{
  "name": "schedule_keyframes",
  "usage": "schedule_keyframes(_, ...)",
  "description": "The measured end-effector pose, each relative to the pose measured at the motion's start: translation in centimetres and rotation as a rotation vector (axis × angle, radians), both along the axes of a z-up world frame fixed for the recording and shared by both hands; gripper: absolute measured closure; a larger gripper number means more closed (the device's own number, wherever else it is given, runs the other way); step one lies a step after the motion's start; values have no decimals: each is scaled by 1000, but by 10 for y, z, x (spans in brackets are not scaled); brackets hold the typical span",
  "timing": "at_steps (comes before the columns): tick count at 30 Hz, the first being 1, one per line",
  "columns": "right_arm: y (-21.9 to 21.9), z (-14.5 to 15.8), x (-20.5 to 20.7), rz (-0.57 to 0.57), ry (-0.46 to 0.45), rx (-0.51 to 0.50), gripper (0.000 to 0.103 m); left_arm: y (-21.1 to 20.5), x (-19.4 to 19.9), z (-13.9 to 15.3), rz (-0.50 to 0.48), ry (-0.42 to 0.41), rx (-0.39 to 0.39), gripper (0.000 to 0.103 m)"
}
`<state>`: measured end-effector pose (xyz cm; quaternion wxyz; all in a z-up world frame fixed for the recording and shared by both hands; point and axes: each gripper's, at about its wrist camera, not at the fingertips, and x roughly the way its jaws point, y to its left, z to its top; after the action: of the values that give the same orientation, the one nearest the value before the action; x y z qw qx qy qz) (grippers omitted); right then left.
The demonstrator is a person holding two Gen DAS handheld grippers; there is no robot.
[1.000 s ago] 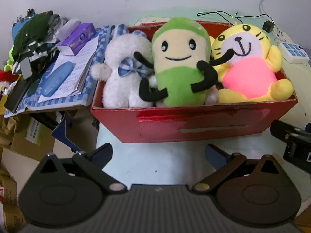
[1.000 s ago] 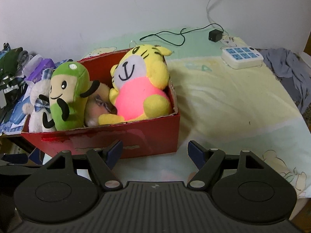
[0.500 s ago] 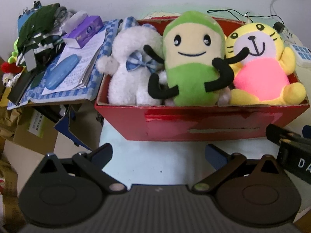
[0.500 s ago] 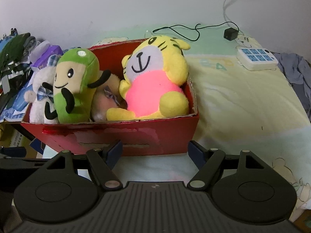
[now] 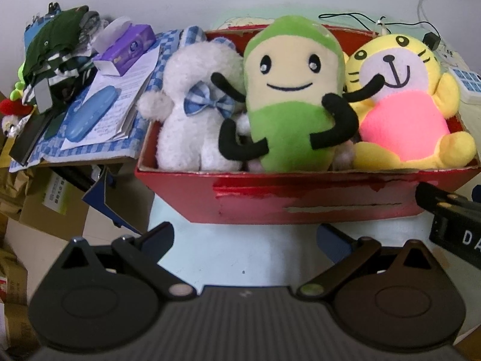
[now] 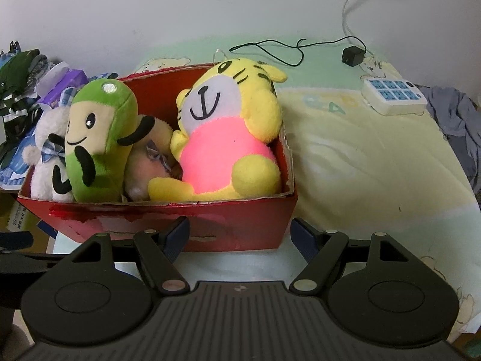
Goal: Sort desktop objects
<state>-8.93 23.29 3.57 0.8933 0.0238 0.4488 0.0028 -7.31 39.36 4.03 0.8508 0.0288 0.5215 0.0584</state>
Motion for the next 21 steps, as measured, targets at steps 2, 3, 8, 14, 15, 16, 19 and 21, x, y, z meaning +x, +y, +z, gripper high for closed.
schedule_keyframes(2,1,0,1,-1,0,-1,26,-1,0,0,-5,-3,3,2)
schedule_keyframes(3,1,0,1,0,-1,1,26,-1,0,0,-9,-4,1,2)
schedule_keyframes(8,4,-1,1,-1,-2,-11,26,-1,1,-1,-22,-1,-3,2)
schedule_keyframes(14,5,-2,0,-13,4,-5,26,-4,1,-2,-37,12,-13,2)
schedule_keyframes(15,4,-2,0,-15,6,-5,26,-5,0,-2,-42,12,-15,2)
schedule_keyframes(16,4,-2,0,-17,9,-5,26,-6,0,-2,-45,12,-12,2)
schedule_keyframes(19,5,-2,0,-21,11,-3,26,-7,-1,-2,-56,10,-20,2)
schedule_keyframes(21,5,-2,0,-21,12,-4,26,-6,-2,-1,-57,9,-34,2)
